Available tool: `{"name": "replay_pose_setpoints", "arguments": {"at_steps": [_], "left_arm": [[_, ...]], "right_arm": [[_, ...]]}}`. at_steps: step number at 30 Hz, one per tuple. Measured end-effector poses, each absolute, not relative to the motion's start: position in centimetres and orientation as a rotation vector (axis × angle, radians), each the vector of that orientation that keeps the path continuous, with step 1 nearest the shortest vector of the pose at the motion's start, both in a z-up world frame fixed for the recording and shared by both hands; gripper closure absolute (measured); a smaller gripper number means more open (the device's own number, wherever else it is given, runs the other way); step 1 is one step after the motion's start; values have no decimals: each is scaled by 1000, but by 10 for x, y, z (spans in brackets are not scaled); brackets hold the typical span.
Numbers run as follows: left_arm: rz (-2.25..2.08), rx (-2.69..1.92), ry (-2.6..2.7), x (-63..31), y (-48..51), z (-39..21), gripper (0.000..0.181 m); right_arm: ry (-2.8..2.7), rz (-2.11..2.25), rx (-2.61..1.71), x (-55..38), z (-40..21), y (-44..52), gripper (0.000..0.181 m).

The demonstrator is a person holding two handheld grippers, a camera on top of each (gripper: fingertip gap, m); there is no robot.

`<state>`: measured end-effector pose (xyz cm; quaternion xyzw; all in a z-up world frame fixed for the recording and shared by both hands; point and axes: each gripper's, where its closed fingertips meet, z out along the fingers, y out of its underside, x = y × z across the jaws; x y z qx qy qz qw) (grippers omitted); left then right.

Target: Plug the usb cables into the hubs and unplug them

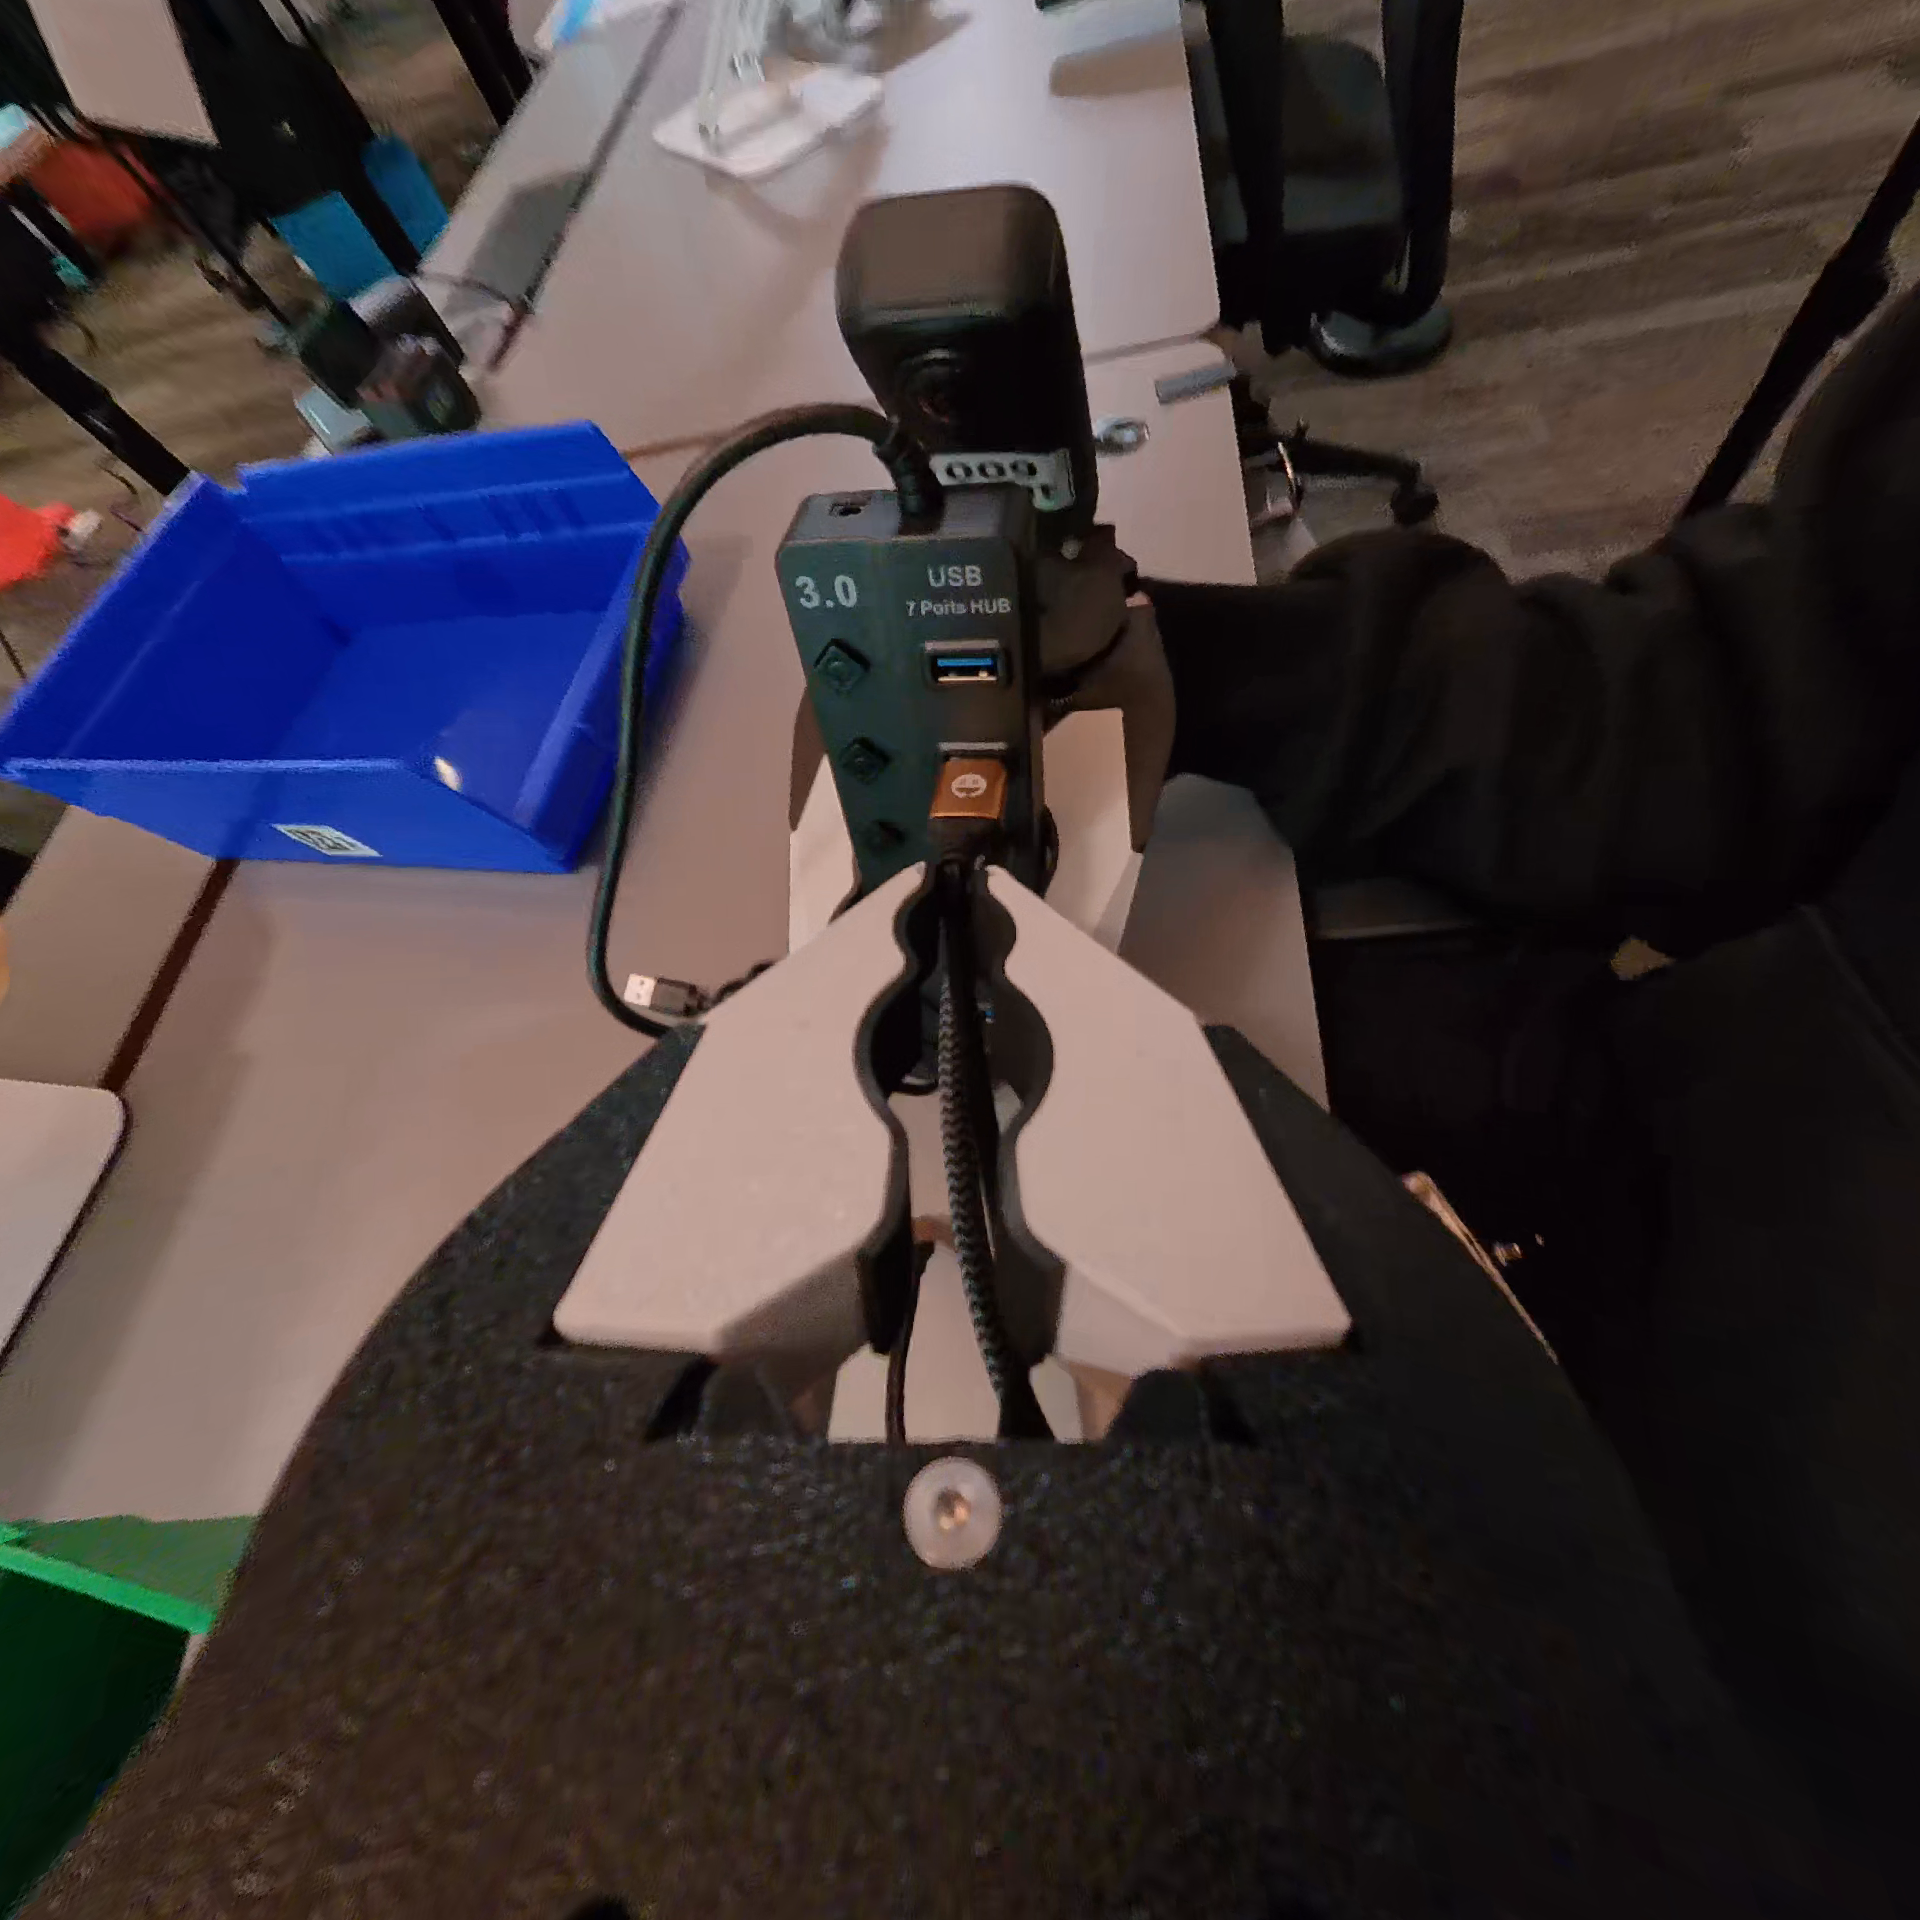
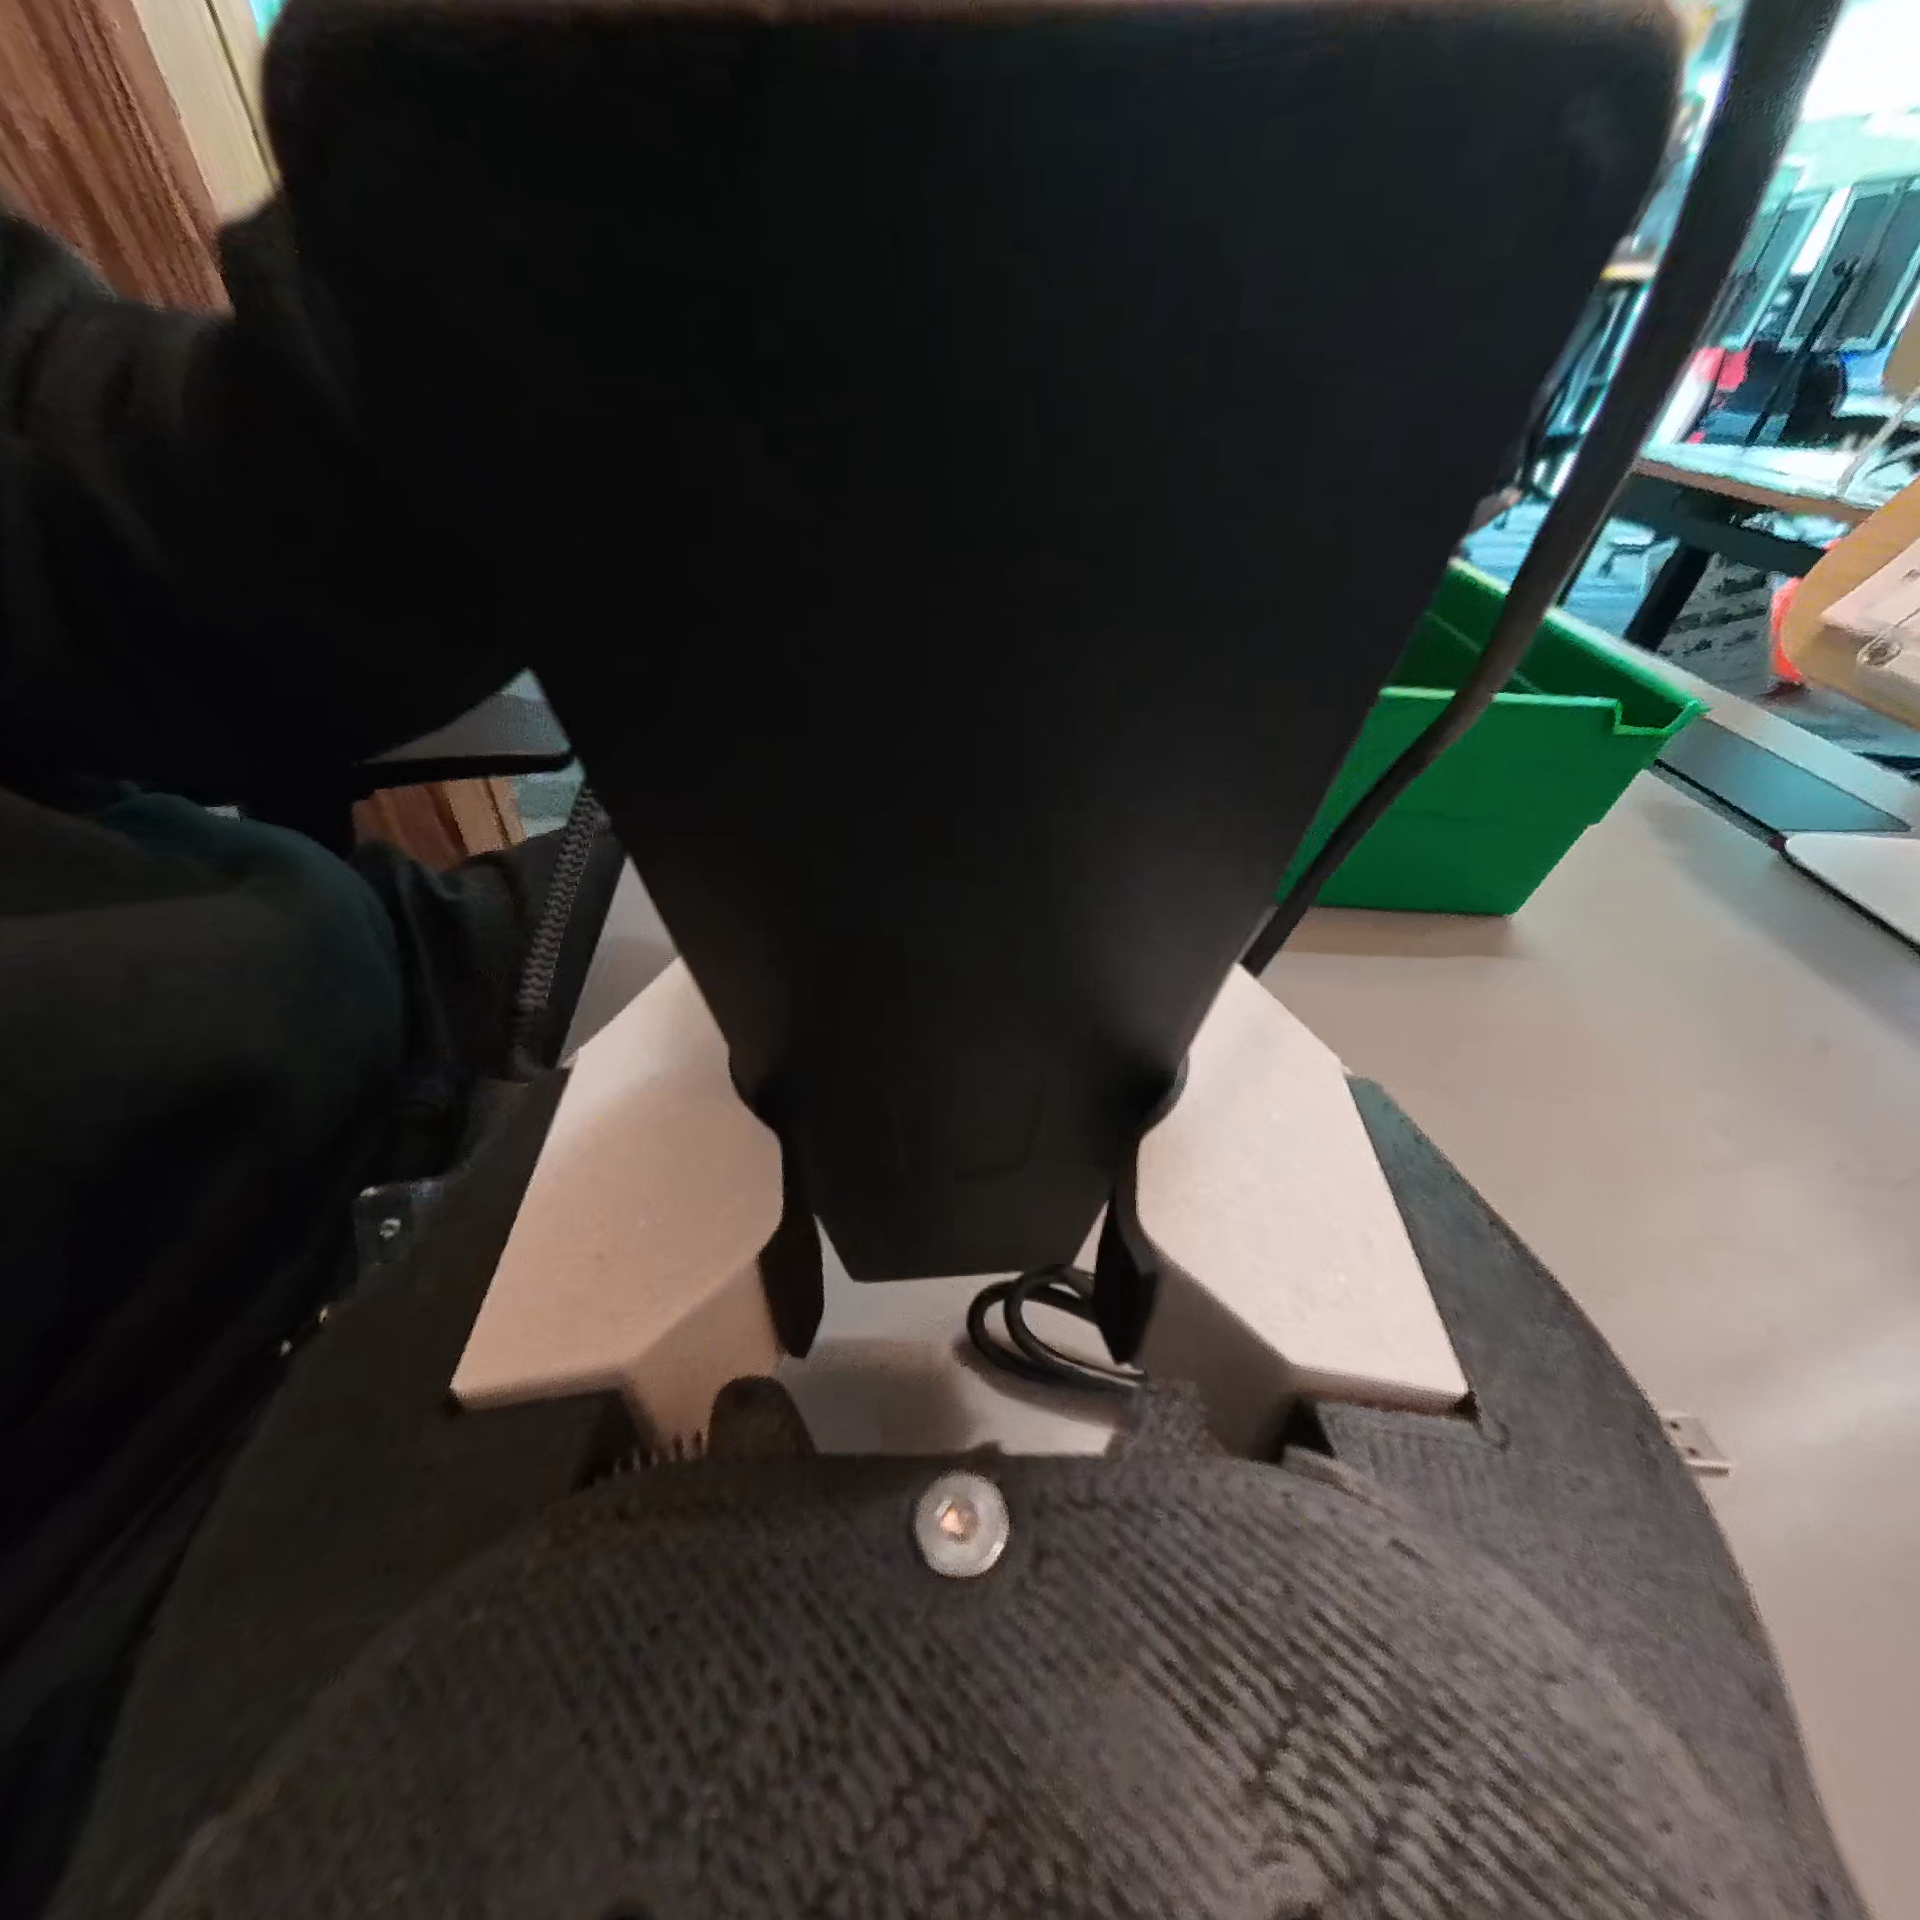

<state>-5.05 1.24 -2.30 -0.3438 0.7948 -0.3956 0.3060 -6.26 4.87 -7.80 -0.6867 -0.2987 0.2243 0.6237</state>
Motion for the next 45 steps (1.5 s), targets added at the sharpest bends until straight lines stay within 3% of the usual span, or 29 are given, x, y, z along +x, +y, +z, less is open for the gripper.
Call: {"name": "replay_pose_setpoints", "arguments": {"at_steps": [4,11,20,28,35,45], "left_arm": [[-1163,-922,1886,-56,24,6,159],[-1319,-1053,1461,-89,78,31,148],[-1406,-1191,1508,-121,80,-39,146],[-1353,-1225,1652,-129,63,-85,140],[-1395,-1229,1598,-147,76,-87,139],[-1492,-1295,1525,-176,100,-97,140]], "right_arm": [[-649,491,-1548,-54,-65,46,118],[-462,312,-1523,-9,-29,34,118],[-399,98,-1619,34,-5,30,118],[-407,-76,-1621,102,82,47,119],[-292,-255,-1649,182,137,71,119],[36,-189,-1745,256,101,129,117]]}}
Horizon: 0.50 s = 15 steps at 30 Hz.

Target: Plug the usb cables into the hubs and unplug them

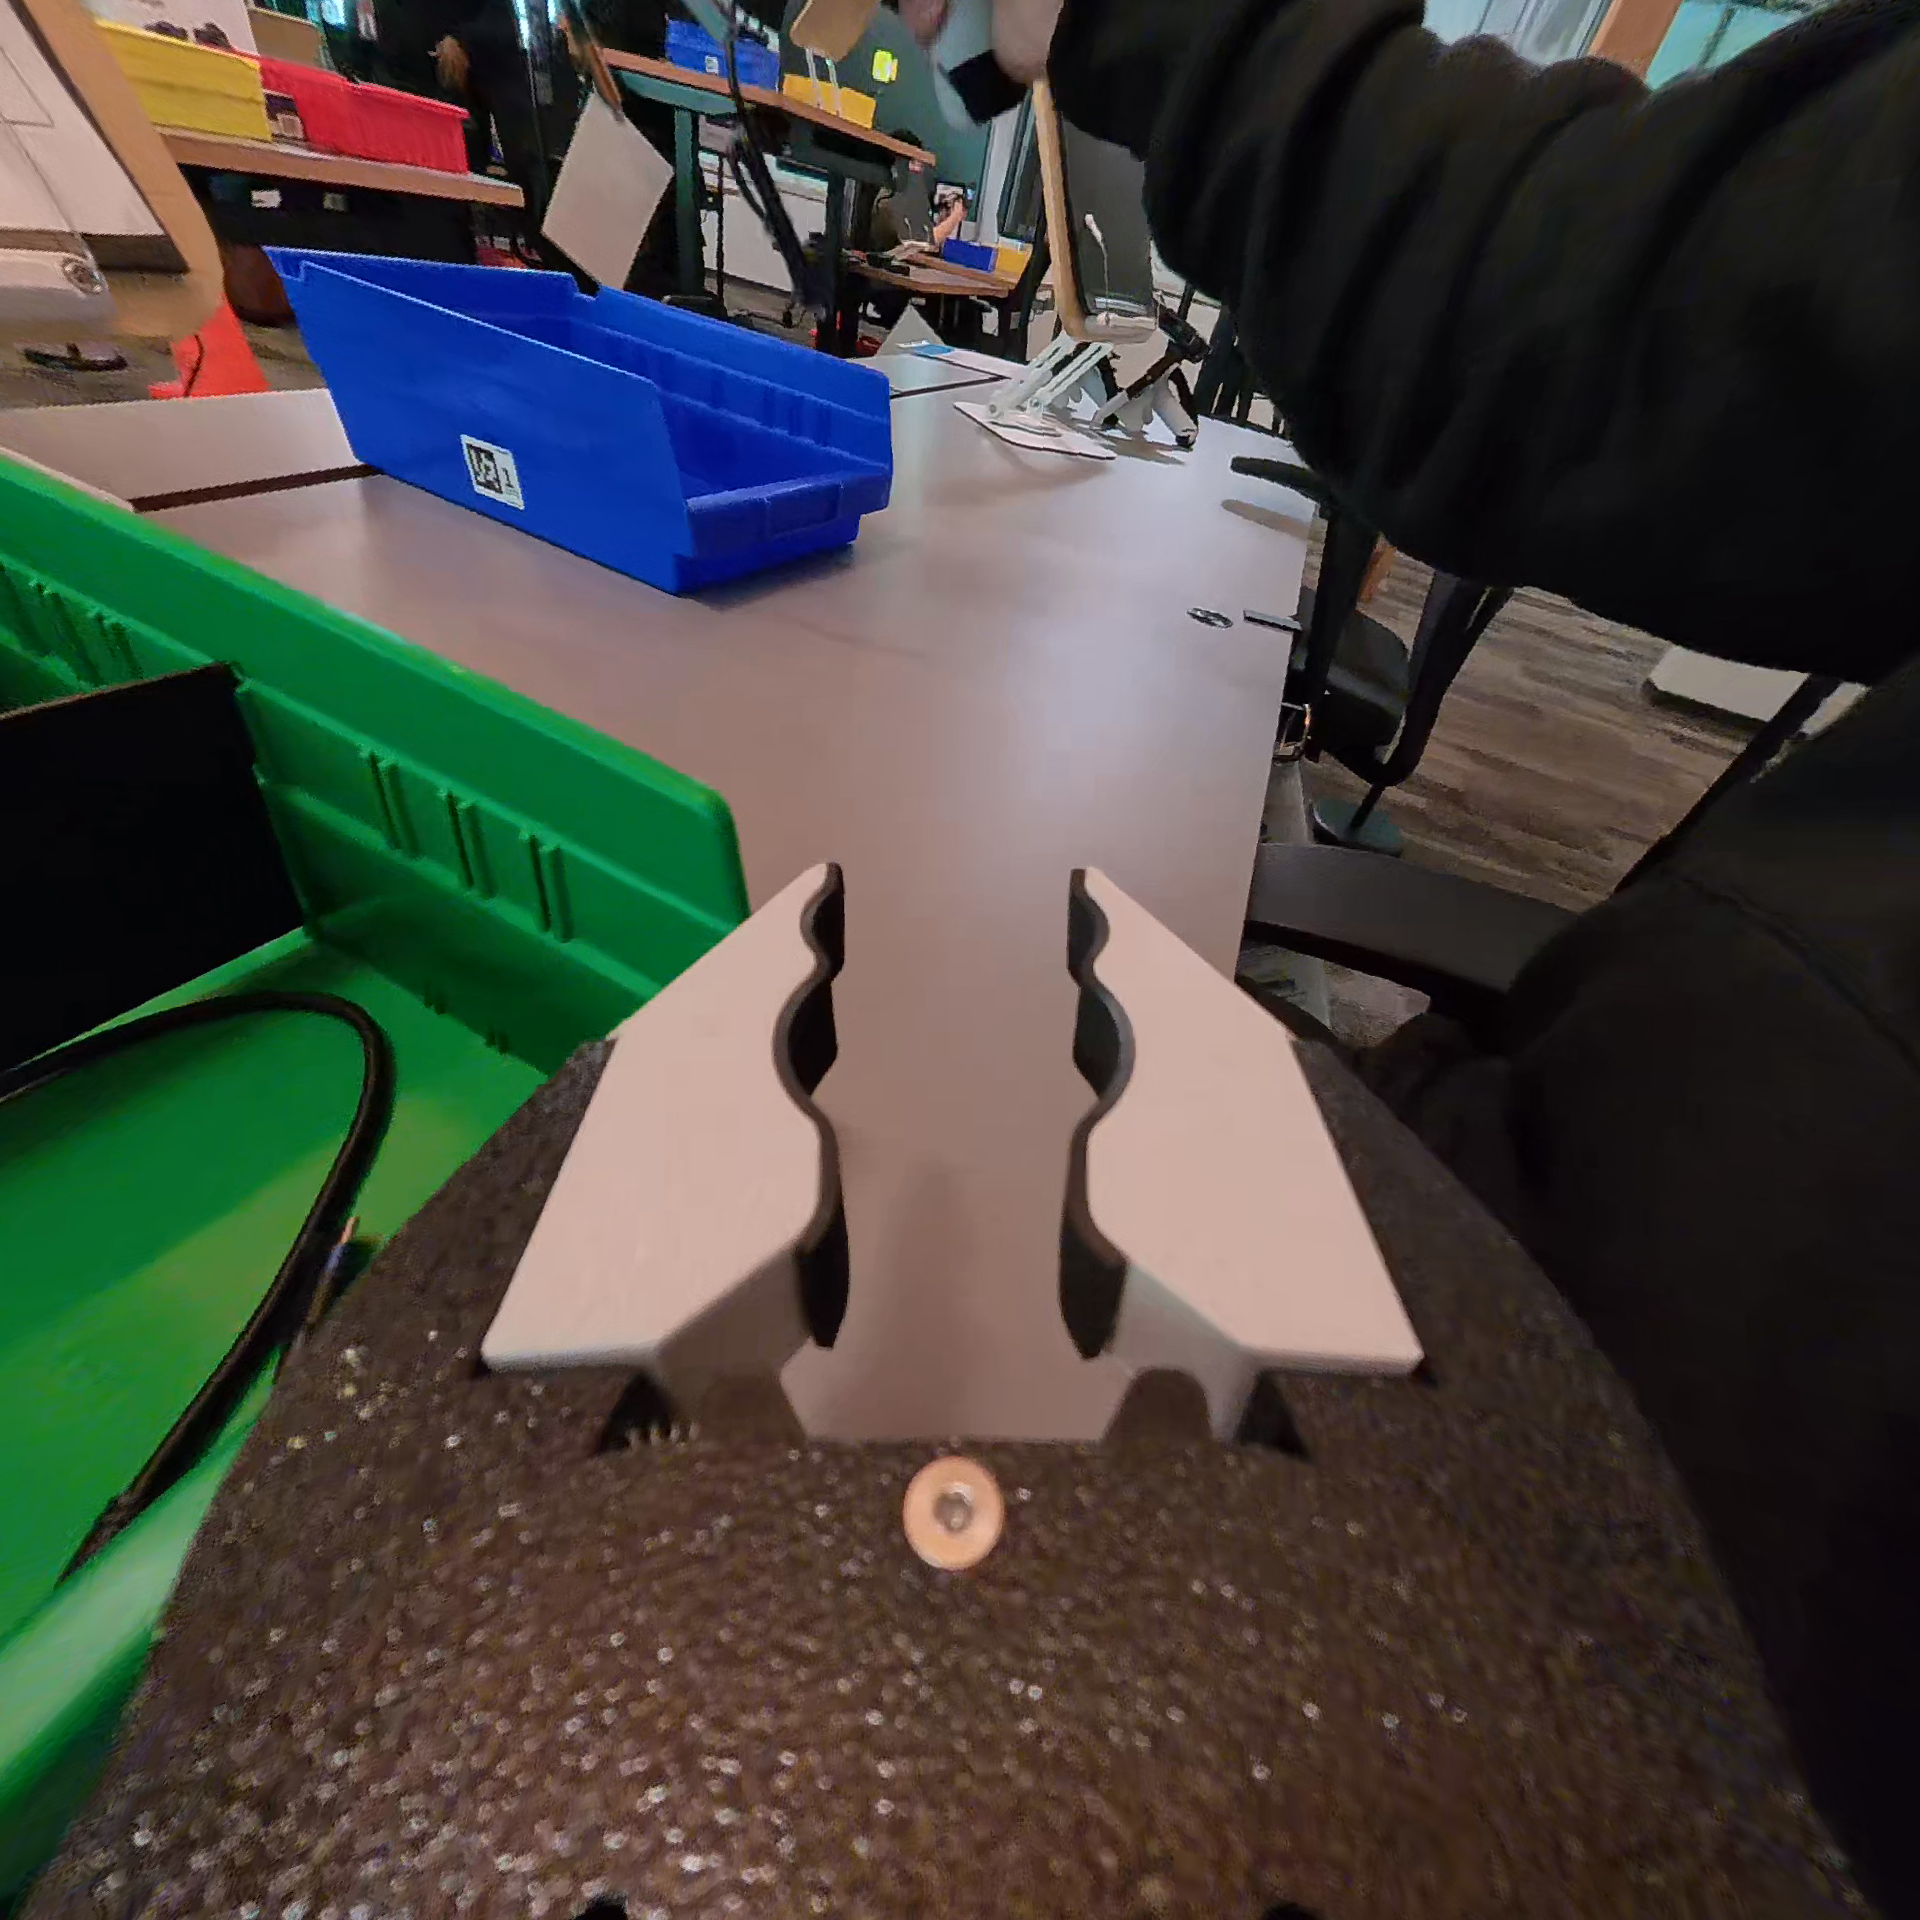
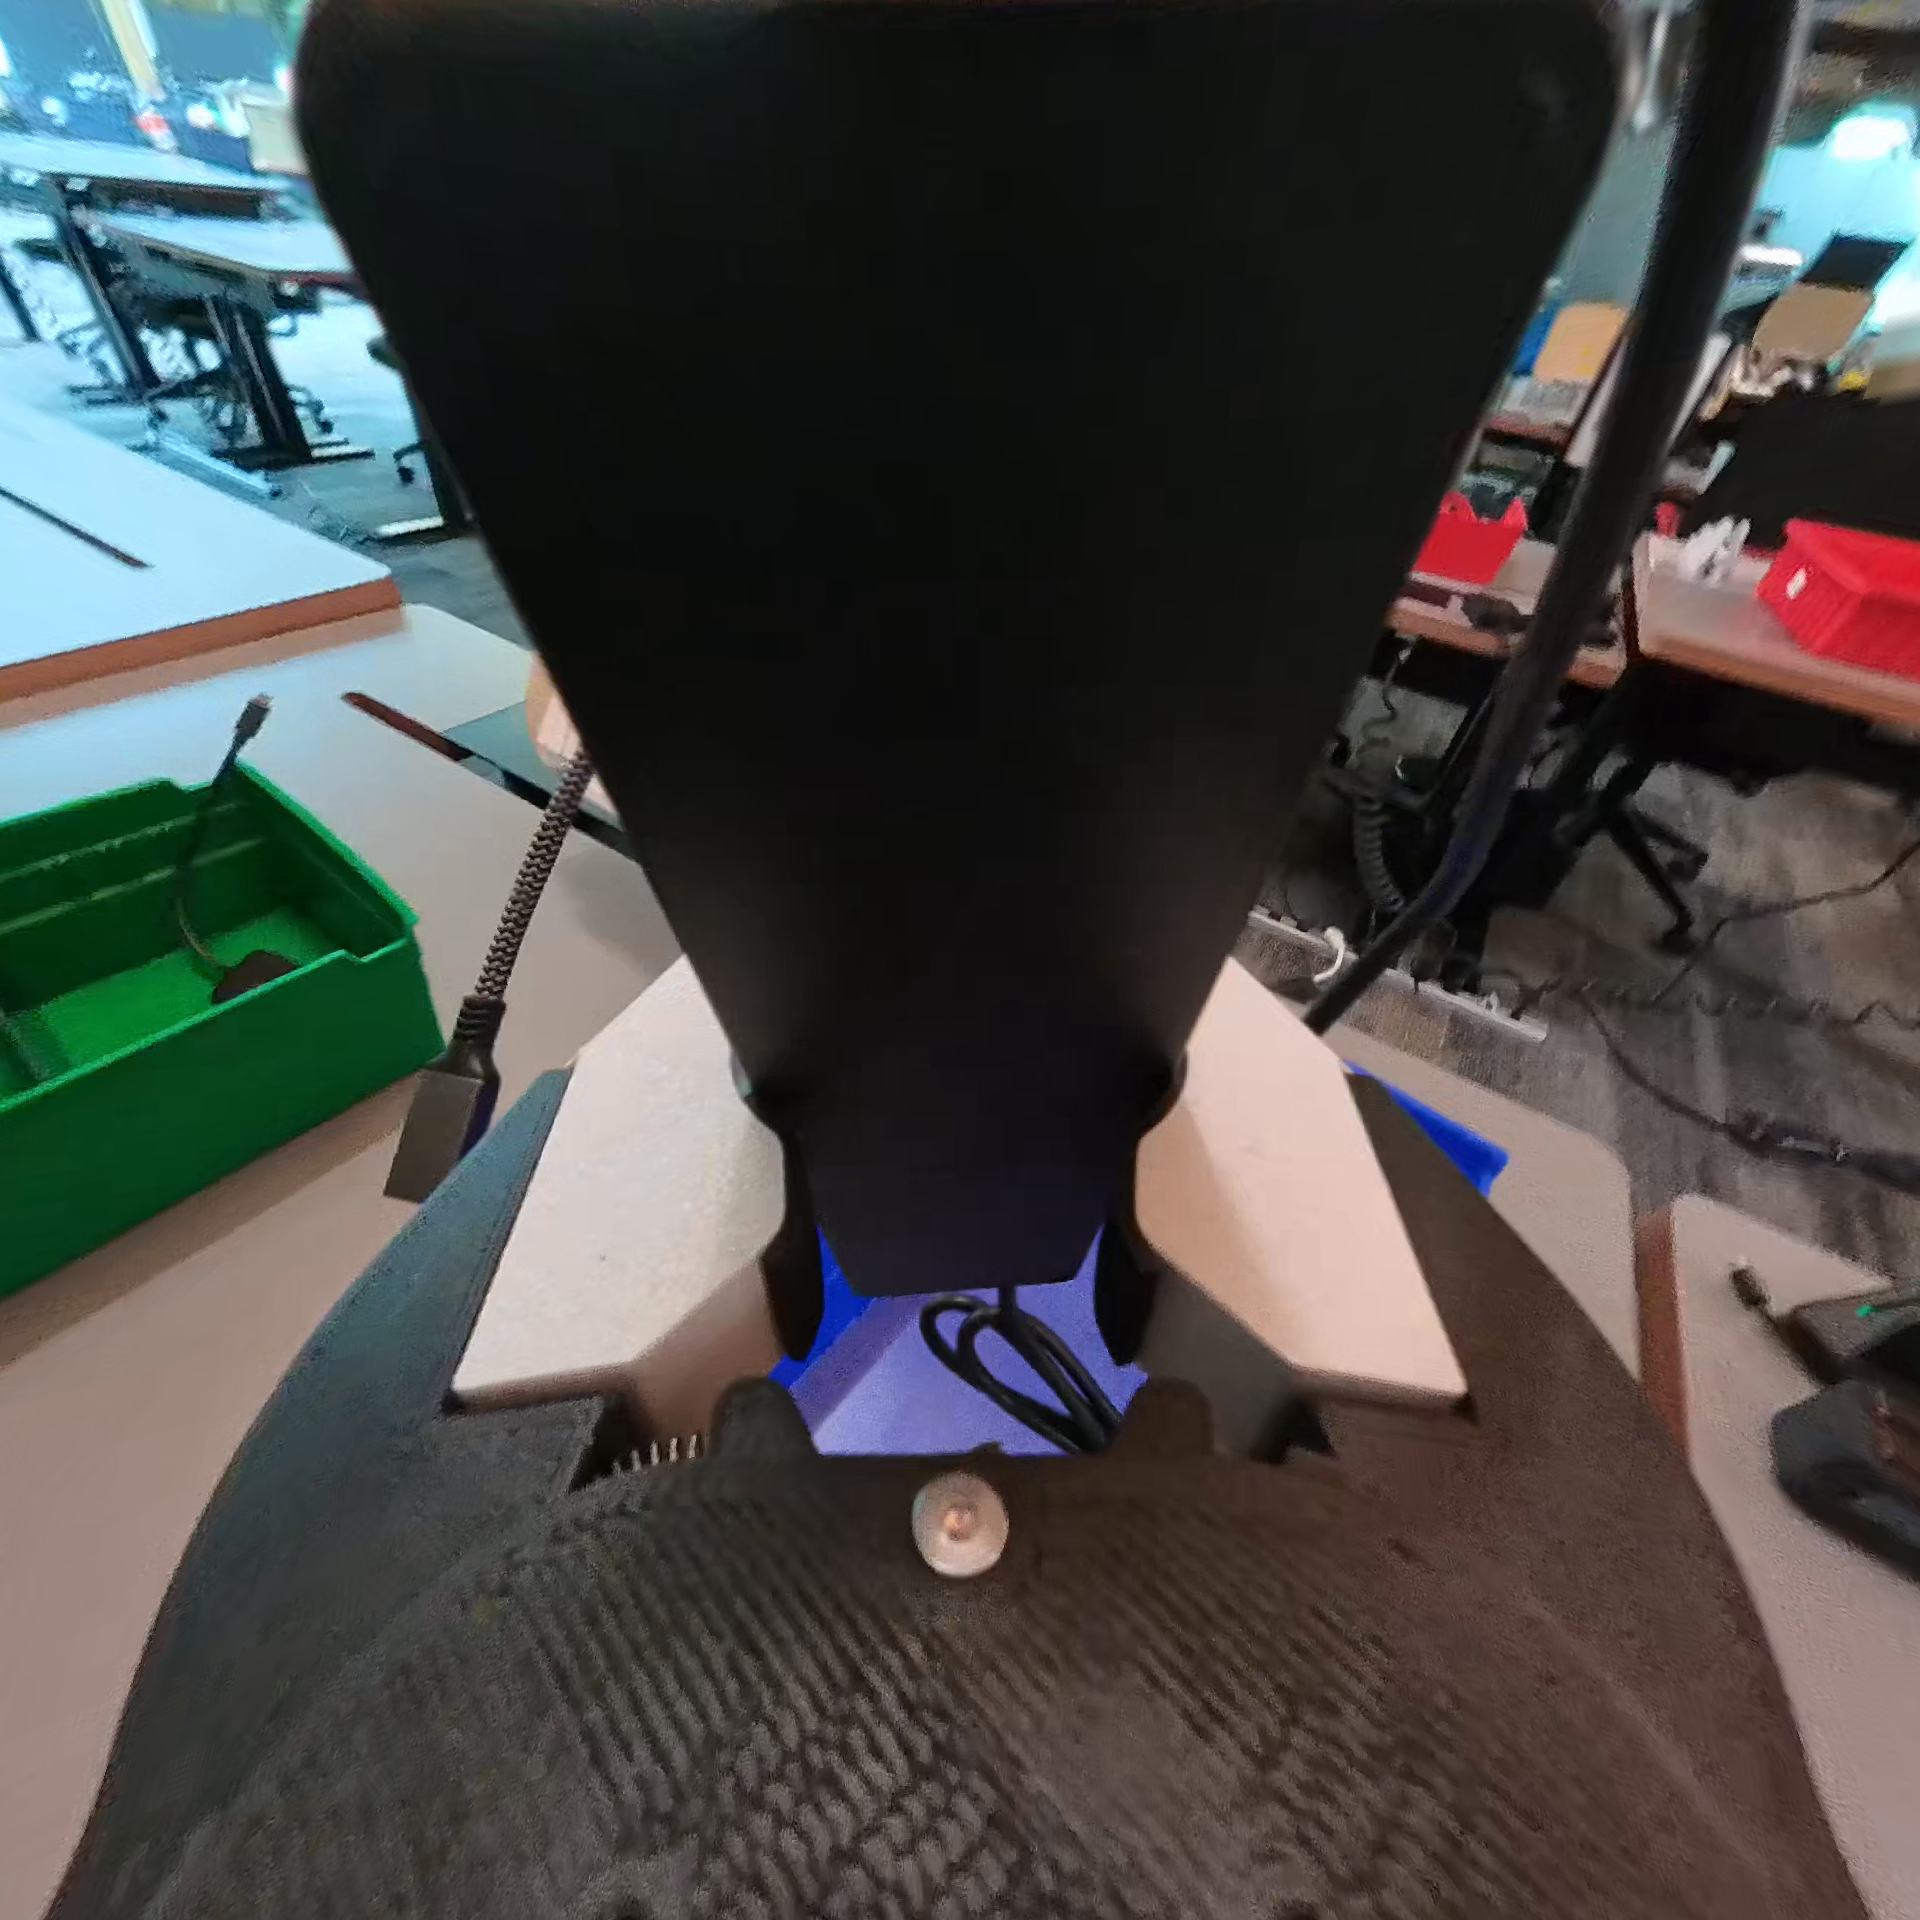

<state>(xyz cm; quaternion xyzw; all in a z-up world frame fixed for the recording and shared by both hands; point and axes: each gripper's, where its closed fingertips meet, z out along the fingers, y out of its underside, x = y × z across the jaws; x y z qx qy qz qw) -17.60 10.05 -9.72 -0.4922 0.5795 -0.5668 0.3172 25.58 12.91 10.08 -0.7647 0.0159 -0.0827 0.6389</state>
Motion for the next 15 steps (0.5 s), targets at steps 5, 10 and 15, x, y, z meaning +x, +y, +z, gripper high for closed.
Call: {"name": "replay_pose_setpoints", "arguments": {"at_steps": [5,10,15], "left_arm": [[-1543,-1332,1441,-183,116,-98,141],[-1590,-1340,1387,-187,125,-97,142],[-1632,-1308,1370,-192,127,-92,142]], "right_arm": [[205,-39,-1695,269,76,150,118],[407,209,-1522,286,77,161,118],[404,334,-1400,277,102,170,118]]}}
